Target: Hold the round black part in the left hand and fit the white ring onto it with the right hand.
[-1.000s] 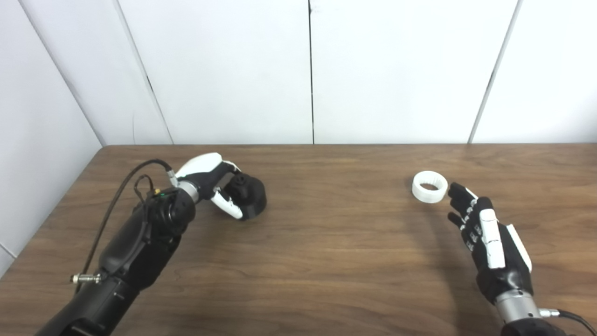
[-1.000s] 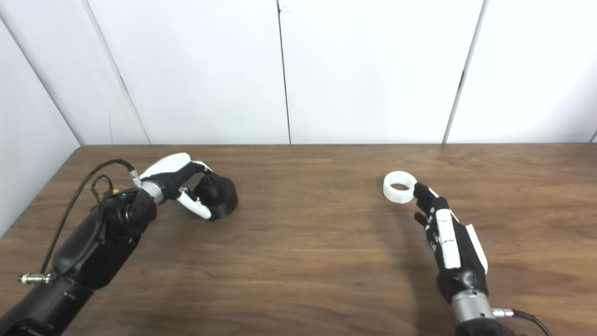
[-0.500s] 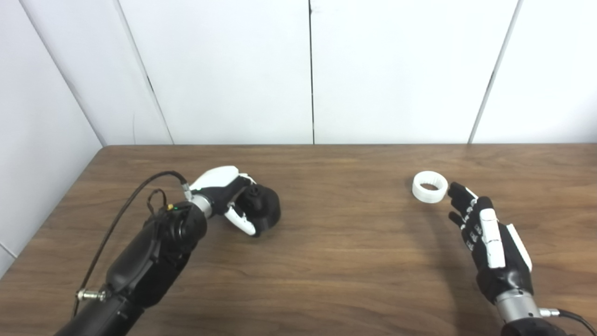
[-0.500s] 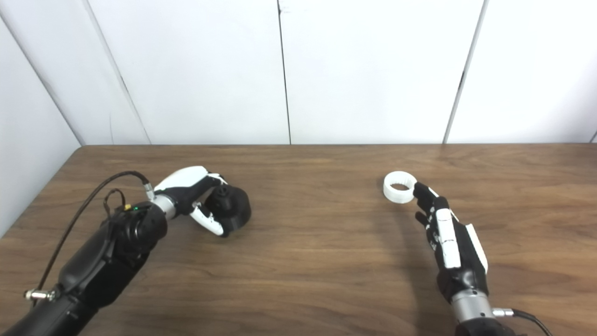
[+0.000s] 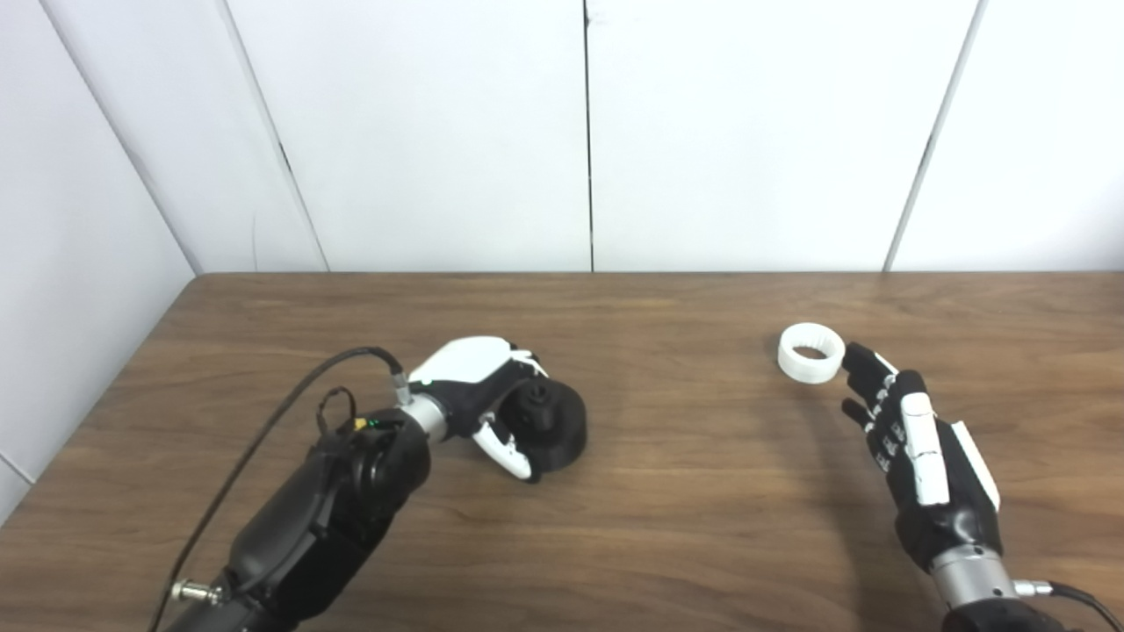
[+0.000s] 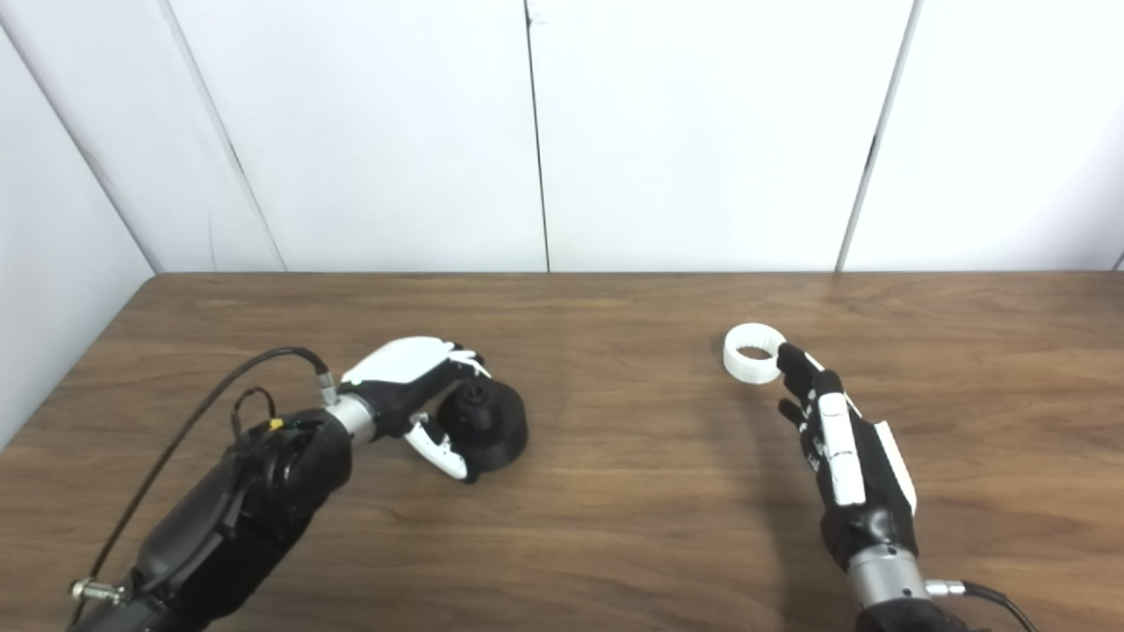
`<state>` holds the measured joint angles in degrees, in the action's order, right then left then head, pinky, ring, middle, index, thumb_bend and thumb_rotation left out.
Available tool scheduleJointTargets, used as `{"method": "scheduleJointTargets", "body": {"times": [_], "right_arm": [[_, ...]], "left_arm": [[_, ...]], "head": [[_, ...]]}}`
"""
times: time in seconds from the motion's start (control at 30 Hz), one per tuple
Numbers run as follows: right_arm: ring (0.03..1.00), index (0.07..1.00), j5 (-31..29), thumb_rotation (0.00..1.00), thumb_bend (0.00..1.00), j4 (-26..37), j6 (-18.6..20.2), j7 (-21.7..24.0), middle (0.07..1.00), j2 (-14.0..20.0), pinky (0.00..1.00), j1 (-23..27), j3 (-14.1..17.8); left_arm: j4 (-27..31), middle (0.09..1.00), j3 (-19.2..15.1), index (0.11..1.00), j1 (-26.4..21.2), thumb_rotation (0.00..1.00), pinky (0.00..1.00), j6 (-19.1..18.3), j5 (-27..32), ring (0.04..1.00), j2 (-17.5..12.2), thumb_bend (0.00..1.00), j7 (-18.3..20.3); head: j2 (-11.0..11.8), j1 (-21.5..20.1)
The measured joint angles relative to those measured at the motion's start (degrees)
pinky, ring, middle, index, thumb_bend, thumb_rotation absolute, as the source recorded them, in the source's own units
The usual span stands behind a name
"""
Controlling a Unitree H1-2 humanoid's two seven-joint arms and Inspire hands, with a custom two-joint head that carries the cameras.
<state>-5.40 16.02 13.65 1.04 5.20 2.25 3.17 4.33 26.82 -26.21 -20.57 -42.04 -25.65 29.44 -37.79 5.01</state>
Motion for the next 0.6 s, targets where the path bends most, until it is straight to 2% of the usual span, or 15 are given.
{"method": "scheduleJointTargets", "body": {"times": [0.3, 0.6], "right_arm": [[0.955, 0.879, 0.2, 1.00, 0.52, 0.0, 0.0, 0.0, 0.913, 0.0, 0.93, 0.0, -0.1], [0.956, 0.879, 0.9, 1.00, 0.53, 0.0, 0.1, 0.0, 0.913, 0.0, 0.93, 0.0, -0.2]], "left_arm": [[3.2, 0.955, 0.5, 0.737, 1.6, 0.22, 0.91, 1.1, -0.2, 1.000, 1.4, 0.88, 1.5], [6.3, 0.947, 2.7, 0.726, 2.6, 0.21, 0.87, 3.3, -0.6, 1.000, 3.4, 0.89, 3.6]], "head": [[0.0, -0.3], [-0.3, -0.4]]}}
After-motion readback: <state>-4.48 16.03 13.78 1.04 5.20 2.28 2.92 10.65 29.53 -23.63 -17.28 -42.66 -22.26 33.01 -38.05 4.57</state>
